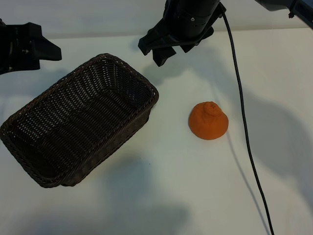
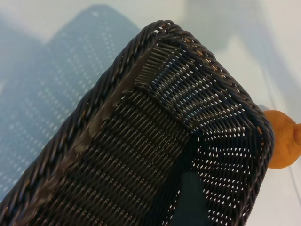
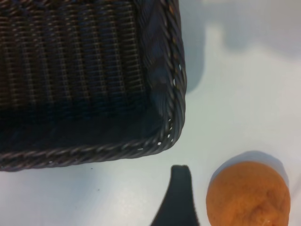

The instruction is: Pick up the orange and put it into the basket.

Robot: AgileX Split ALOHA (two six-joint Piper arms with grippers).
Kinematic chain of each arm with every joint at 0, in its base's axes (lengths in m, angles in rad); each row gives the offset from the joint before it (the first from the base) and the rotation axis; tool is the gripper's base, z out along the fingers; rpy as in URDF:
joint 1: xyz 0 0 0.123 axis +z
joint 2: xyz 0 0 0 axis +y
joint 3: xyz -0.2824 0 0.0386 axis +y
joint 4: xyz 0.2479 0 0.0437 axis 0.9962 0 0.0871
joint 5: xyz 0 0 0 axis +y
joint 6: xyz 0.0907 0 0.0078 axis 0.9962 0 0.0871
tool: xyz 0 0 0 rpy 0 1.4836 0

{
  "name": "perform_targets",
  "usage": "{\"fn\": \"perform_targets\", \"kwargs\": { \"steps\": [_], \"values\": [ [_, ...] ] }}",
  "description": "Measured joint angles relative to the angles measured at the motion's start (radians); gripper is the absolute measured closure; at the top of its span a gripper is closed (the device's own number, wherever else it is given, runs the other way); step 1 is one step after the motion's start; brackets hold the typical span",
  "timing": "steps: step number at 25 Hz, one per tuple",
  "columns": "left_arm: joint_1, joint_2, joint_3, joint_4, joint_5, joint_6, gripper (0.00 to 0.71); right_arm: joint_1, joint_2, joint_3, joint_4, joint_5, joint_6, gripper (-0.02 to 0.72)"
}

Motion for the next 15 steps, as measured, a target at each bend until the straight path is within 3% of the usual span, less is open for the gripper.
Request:
{"fn": "perform_targets", "kwargs": {
  "steps": [15],
  "values": [
    [0.000, 0.000, 0.000, -0.003, -0.058, 0.002, 0.122, 0.000, 0.000, 0.000, 0.000, 0.000, 0.000, 0.110]
  ]
}}
